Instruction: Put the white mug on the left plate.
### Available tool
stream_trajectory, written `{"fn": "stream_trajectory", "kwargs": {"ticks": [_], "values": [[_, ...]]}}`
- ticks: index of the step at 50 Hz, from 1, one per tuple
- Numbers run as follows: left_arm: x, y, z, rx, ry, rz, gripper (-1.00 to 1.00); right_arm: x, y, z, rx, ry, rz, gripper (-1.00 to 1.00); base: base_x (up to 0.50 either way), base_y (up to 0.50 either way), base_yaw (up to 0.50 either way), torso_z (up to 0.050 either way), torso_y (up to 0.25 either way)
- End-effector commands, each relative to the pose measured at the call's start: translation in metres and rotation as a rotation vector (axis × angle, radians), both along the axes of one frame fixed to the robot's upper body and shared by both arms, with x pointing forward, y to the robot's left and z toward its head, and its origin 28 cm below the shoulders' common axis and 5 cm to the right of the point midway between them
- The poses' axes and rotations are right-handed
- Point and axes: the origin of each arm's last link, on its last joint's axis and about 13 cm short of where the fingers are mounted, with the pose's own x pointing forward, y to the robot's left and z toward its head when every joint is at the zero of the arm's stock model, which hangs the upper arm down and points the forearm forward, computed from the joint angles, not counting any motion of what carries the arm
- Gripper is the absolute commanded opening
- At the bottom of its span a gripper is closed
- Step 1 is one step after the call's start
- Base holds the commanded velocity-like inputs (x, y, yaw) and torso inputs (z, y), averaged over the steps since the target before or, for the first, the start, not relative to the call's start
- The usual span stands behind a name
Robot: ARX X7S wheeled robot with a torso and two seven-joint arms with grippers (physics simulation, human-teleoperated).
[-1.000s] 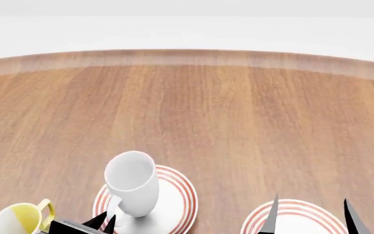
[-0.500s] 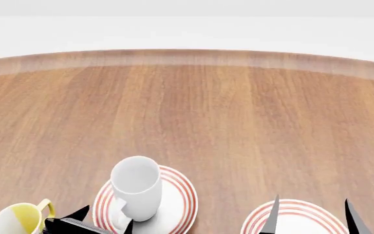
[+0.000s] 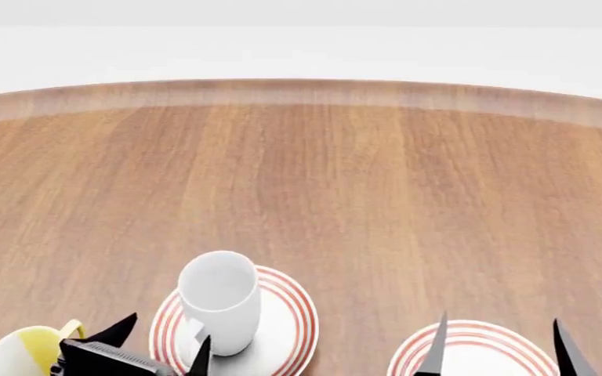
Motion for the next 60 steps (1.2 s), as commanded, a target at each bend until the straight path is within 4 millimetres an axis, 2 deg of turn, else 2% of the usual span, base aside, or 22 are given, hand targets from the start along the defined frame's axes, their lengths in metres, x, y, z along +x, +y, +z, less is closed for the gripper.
{"fn": "stream_trajectory", "kwargs": {"ticks": [1, 24, 35, 60], "values": [[-0.016, -0.004, 0.033, -0.045, -0.089, -0.023, 1.00, -0.002, 0.003, 0.005, 0.002, -0.029, 0.011, 1.00, 0.00, 0.00, 0.00, 0.000, 0.000], [-0.061, -0.003, 0.100, -0.119, -0.306, -0.039, 1.00, -0.020, 0.008, 0.034, -0.004, -0.137, 0.035, 1.00, 0.00, 0.00, 0.00, 0.000, 0.000], [-0.084, -0.005, 0.123, -0.142, -0.393, -0.060, 1.00, -0.029, 0.011, 0.040, -0.015, -0.168, 0.048, 1.00, 0.00, 0.00, 0.00, 0.000, 0.000], [-0.103, -0.004, 0.140, -0.144, -0.464, -0.074, 1.00, -0.039, 0.017, 0.050, -0.026, -0.204, 0.079, 1.00, 0.00, 0.00, 0.00, 0.000, 0.000]]}}
